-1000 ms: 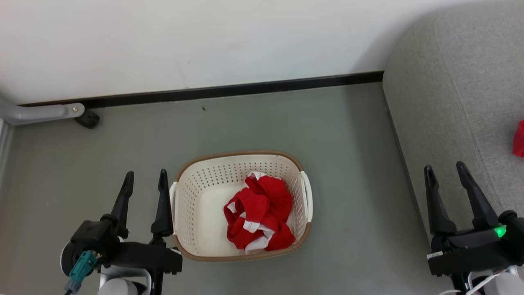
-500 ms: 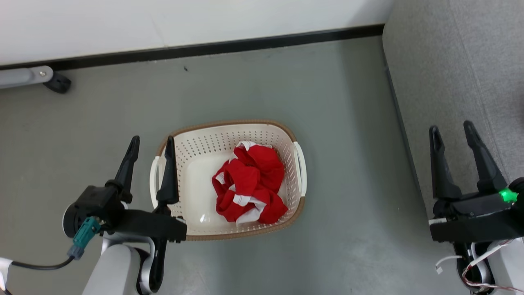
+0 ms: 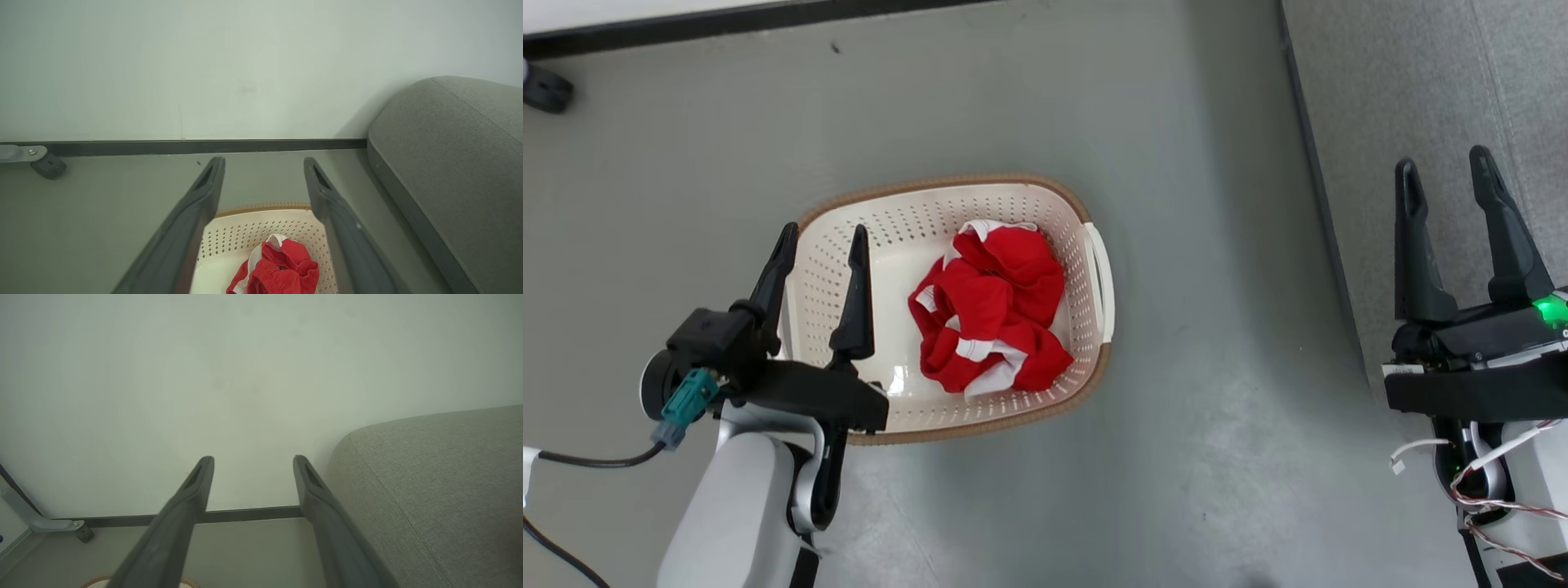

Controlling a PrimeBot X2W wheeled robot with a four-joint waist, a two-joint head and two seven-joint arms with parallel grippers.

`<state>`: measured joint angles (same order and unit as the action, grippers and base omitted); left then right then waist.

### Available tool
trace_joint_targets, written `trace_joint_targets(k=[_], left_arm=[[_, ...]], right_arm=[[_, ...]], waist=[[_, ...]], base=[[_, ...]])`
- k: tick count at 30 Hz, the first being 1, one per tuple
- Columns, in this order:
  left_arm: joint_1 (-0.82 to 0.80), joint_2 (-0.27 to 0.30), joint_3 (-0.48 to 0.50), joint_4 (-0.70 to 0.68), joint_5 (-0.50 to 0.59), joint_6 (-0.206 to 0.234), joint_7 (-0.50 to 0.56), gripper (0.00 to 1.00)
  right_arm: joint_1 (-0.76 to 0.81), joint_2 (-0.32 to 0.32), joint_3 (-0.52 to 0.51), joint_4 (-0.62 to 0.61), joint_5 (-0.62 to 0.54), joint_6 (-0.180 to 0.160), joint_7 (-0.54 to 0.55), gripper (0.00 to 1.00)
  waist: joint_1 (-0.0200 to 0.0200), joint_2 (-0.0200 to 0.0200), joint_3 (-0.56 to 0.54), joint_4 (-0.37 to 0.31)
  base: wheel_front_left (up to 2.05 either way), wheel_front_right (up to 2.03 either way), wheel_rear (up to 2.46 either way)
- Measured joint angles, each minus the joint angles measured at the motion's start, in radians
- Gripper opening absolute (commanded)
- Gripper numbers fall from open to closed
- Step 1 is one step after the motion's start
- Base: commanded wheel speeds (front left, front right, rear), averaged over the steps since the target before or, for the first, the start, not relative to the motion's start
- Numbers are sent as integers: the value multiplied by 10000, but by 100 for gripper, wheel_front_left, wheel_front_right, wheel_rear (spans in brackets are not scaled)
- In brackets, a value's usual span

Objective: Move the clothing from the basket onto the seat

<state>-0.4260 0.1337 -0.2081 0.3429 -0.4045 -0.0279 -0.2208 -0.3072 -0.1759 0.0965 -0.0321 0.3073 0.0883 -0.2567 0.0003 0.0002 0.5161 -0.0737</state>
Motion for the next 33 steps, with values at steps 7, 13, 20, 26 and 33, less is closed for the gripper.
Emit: trace_joint_targets(k=[7, 13, 20, 26, 33], left_arm=[[-614, 104, -29, 700, -2, -224, 343, 100], [-1069, 230, -188, 1187, 15, -268, 554, 100], [-1638, 539, -180, 1914, 13, -431, 888, 100], [-2135, 529, -130, 2759, 12, -431, 1170, 100], [-2479, 625, -146, 3480, 10, -525, 1486, 100]], right_arm=[[-396, 201, 10, -31, -61, 13, 0, 100], [-780, 316, -8, -142, -96, 88, -2, 100], [-1283, 552, -2, -140, -104, 102, -2, 100], [-1411, 660, -31, -75, -113, 121, -2, 100], [-1432, 777, -77, -52, -176, 176, -2, 100]], waist=[[-1, 0, 630, -265], [-1, 0, 1161, -509], [-2, 0, 1673, -810], [-2, 1, 2160, -1240], [-2, 0, 2596, -1588]], base=[[0, 0, 0], [0, 0, 0], [0, 0, 0], [0, 0, 0], [0, 0, 0]])
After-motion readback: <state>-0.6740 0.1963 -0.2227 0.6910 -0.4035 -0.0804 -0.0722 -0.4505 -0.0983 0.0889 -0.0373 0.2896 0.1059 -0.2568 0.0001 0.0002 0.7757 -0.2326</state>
